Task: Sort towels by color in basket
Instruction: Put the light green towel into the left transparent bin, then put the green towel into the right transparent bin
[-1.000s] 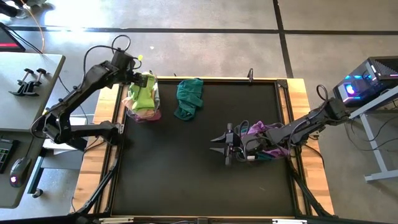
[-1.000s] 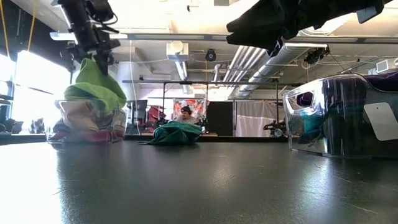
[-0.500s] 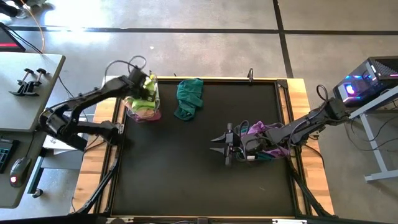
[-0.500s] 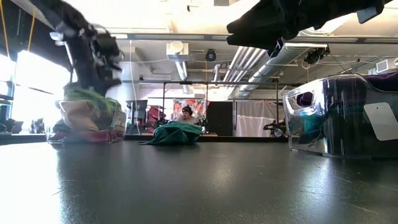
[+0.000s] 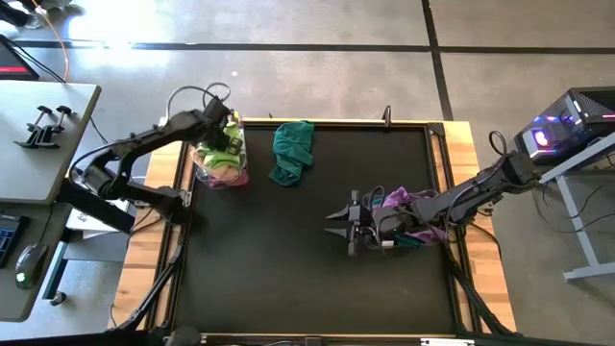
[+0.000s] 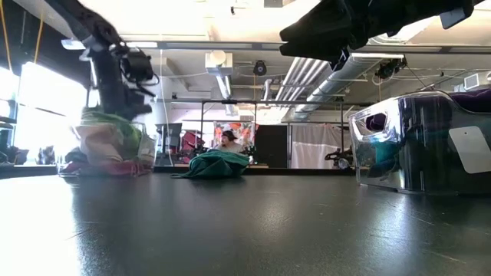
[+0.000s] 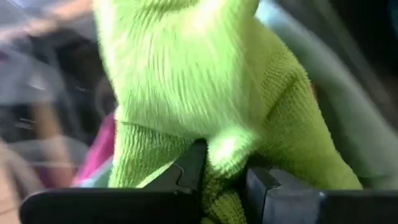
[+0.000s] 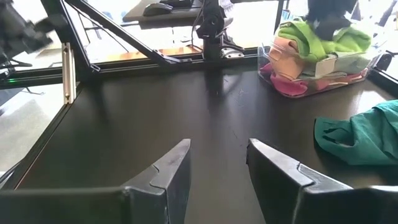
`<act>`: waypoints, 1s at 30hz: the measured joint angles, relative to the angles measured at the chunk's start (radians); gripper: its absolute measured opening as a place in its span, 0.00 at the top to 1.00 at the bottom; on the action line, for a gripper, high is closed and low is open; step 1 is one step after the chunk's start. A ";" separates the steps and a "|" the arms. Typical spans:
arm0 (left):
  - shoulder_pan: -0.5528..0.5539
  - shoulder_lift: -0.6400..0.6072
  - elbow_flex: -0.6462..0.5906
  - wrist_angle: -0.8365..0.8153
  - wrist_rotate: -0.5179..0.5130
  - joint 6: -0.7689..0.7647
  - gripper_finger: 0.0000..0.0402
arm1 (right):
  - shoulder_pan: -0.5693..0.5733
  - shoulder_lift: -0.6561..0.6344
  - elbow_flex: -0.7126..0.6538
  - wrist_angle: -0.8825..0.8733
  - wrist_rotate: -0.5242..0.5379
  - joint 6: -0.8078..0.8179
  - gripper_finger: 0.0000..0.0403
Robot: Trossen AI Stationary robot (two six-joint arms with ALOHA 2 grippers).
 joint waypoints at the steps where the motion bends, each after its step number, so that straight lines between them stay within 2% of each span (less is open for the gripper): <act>1: 0.005 -0.006 0.029 -0.034 0.000 0.012 0.85 | 0.000 0.000 0.000 0.000 0.000 0.000 0.62; 5: 0.014 -0.035 0.147 -0.195 -0.004 0.020 0.77 | 0.000 0.000 0.000 0.000 0.000 0.000 0.62; 11: 0.014 -0.067 0.312 -0.344 -0.006 0.009 0.55 | 0.000 0.000 0.000 -0.014 0.000 0.001 0.62; 14: 0.001 -0.081 0.385 -0.405 -0.006 -0.079 0.46 | 0.001 0.000 0.000 -0.017 0.000 0.008 0.62; 17: -0.049 -0.084 0.452 -0.433 0.028 -0.152 0.43 | 0.001 0.000 0.000 -0.014 0.000 0.008 0.62; 23: -0.302 -0.046 0.468 -0.249 0.035 -0.078 0.46 | 0.000 0.000 0.000 0.021 0.000 -0.008 0.62; 26: -0.435 0.021 0.468 -0.102 0.016 0.012 0.47 | 0.001 0.000 0.000 0.022 0.000 -0.005 0.62; 30: -0.535 0.162 0.469 0.130 0.016 0.095 0.48 | 0.007 0.000 0.000 0.022 0.000 0.016 0.62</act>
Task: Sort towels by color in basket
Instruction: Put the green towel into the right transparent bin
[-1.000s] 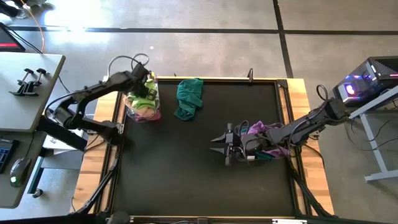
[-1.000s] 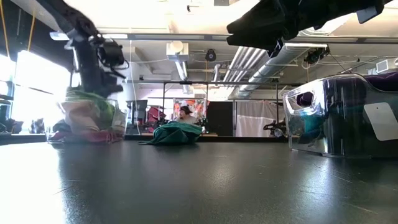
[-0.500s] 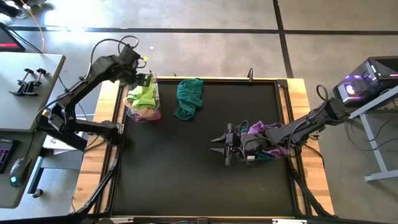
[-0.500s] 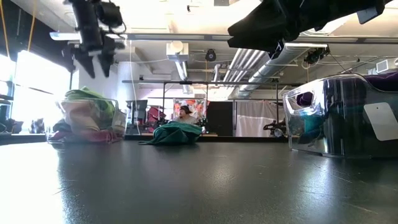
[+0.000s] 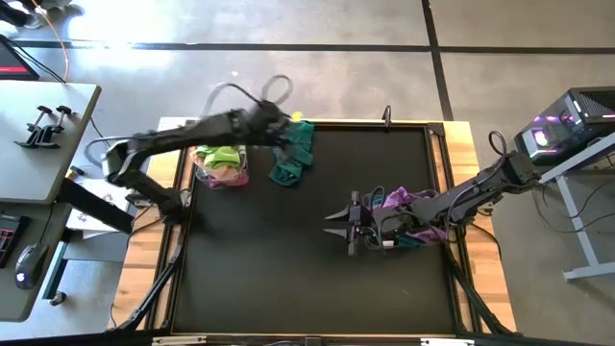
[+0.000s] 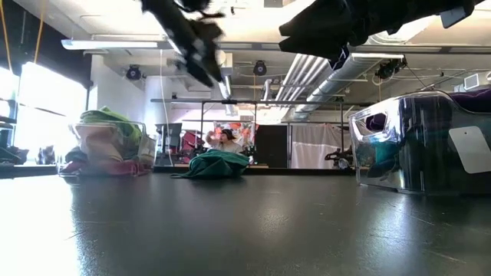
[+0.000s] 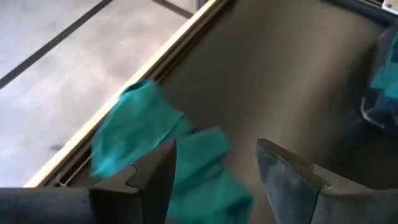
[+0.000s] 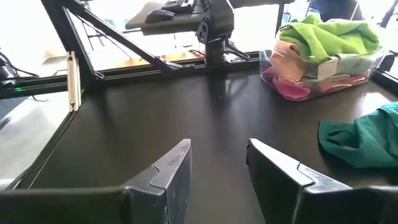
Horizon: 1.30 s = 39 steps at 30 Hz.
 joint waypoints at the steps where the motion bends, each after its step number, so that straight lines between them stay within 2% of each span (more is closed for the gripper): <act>1: -0.010 0.039 0.000 0.044 0.000 -0.005 0.49 | 0.007 0.000 0.000 0.000 0.000 0.003 0.62; 5: -0.031 0.221 0.000 0.165 -0.008 -0.085 0.49 | 0.059 0.000 0.000 0.021 0.000 0.004 0.62; 10: -0.011 0.419 -0.002 0.162 -0.050 -0.144 0.48 | 0.124 0.000 0.000 0.042 0.000 -0.044 0.62; 14: 0.026 0.521 -0.001 0.135 -0.049 -0.200 0.45 | 0.146 0.000 0.000 0.043 0.000 -0.071 0.62; 18: 0.037 0.573 0.007 0.123 -0.031 -0.210 0.44 | 0.145 0.000 0.000 0.044 0.000 -0.076 0.62; 23: 0.006 0.574 0.007 0.117 -0.032 -0.178 0.54 | 0.145 0.000 0.000 0.038 0.000 -0.090 0.62; 30: -0.093 0.514 -0.003 0.069 -0.053 -0.165 0.89 | 0.158 0.000 0.000 0.013 0.000 -0.098 0.62; 32: -0.137 0.493 -0.005 0.053 -0.056 -0.167 0.96 | 0.167 0.000 0.000 0.000 0.000 -0.098 0.62; 39: -0.351 0.374 -0.004 0.039 -0.202 -0.113 0.94 | 0.185 0.000 0.000 -0.050 -0.006 -0.084 0.62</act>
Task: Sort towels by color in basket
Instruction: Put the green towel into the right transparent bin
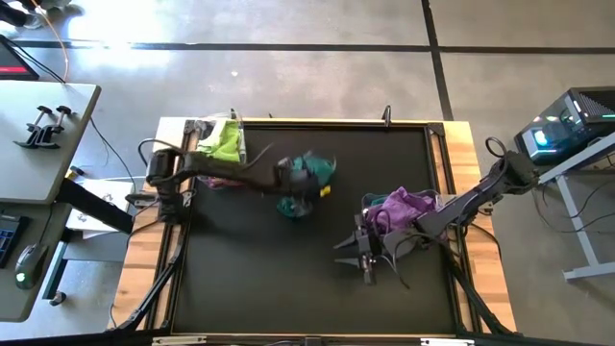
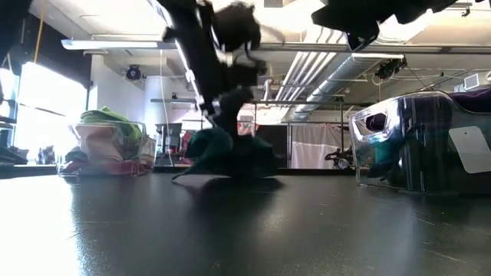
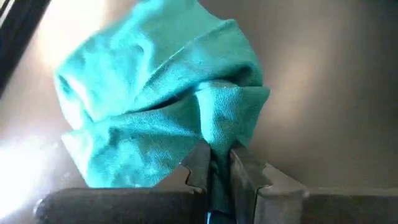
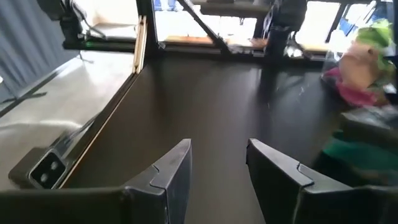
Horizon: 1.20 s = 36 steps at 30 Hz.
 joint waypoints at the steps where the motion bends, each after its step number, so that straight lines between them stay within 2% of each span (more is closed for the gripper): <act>1: -0.035 -0.012 0.000 -0.001 -0.012 0.018 0.94 | -0.001 0.000 0.000 -0.011 -0.013 0.008 0.62; 5: -0.180 -0.056 0.000 0.008 -0.084 0.081 0.96 | -0.010 0.000 0.000 -0.018 -0.035 -0.029 0.62; 12: -0.358 -0.080 0.001 0.007 -0.290 0.071 0.95 | -0.091 0.000 0.000 -0.037 0.026 -0.075 0.61; 18: -0.454 -0.081 0.001 0.010 -0.447 0.095 0.95 | -0.180 0.003 0.000 -0.052 0.022 -0.100 0.48; 20: -0.473 -0.081 0.001 0.010 -0.503 0.095 0.95 | -0.212 0.020 0.000 -0.024 -0.011 -0.119 0.43; 22: -0.487 -0.081 0.001 0.011 -0.550 0.095 0.95 | -0.239 0.058 0.000 0.035 -0.051 -0.144 0.39; 24: -0.495 -0.081 0.001 0.014 -0.578 0.093 0.95 | -0.258 0.108 0.000 0.115 -0.045 -0.147 0.37; 29: -0.503 -0.081 0.001 0.049 -0.585 0.086 0.95 | -0.286 0.242 0.000 0.341 -0.038 -0.204 0.37; 33: -0.503 -0.081 0.001 0.120 -0.587 0.100 0.95 | -0.298 0.326 0.000 0.522 -0.036 -0.213 0.41; 36: -0.503 -0.081 0.001 0.149 -0.583 0.146 0.94 | -0.305 0.356 0.000 0.588 -0.025 -0.214 0.48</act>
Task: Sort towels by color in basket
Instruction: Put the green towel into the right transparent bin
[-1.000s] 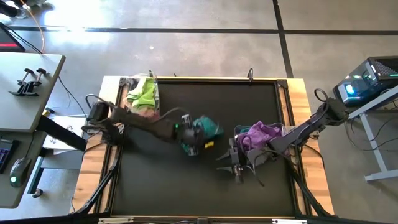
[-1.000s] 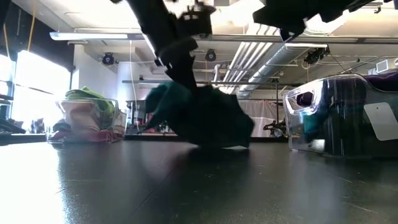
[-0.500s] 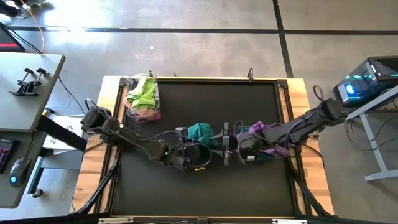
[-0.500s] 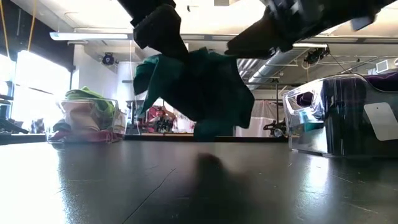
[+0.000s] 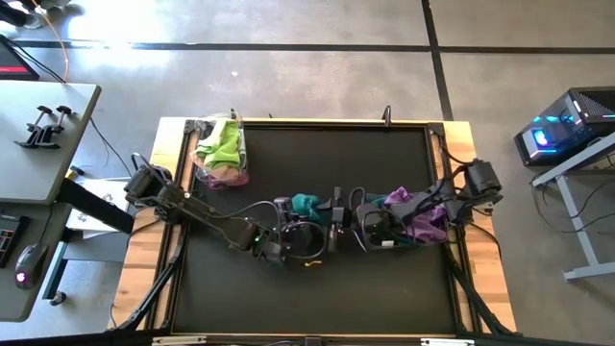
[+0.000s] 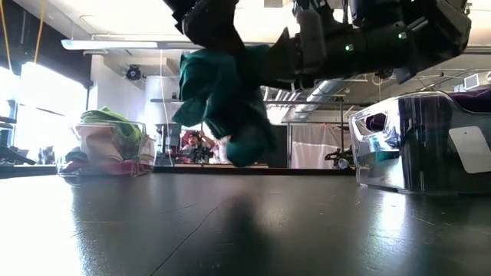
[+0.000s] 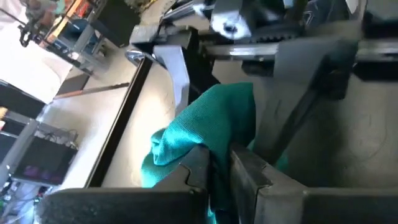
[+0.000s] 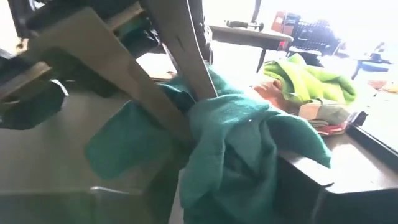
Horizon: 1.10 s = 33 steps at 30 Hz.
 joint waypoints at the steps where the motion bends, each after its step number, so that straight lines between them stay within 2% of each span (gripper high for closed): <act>1: 0.000 0.000 0.000 0.008 0.000 0.008 0.93 | -0.002 0.004 0.000 0.004 0.003 -0.003 0.51; 7: 0.000 -0.005 0.001 0.050 0.032 0.012 0.78 | -0.004 0.005 0.000 -0.003 0.033 0.003 0.75; 12: -0.001 -0.053 0.002 -0.036 0.031 -0.005 0.60 | 0.014 -0.007 0.000 -0.040 0.201 0.005 0.96; 15: -0.004 -0.100 0.002 -0.167 0.002 -0.118 0.53 | 0.060 -0.067 0.000 -0.143 0.330 -0.016 0.97; 19: -0.027 -0.154 0.002 -0.418 -0.118 -0.386 0.50 | 0.152 -0.252 0.000 -0.373 0.494 -0.012 0.96; 22: -0.061 -0.172 0.002 -0.597 -0.181 -0.586 0.50 | 0.236 -0.431 0.000 -0.603 0.529 0.069 0.99; 28: -0.106 -0.161 0.002 -0.823 -0.190 -0.872 0.50 | 0.353 -0.822 0.000 -1.131 0.533 0.519 0.99; 33: -0.129 -0.140 0.002 -0.859 -0.190 -0.906 0.50 | 0.421 -1.035 0.000 -1.414 0.474 0.799 0.99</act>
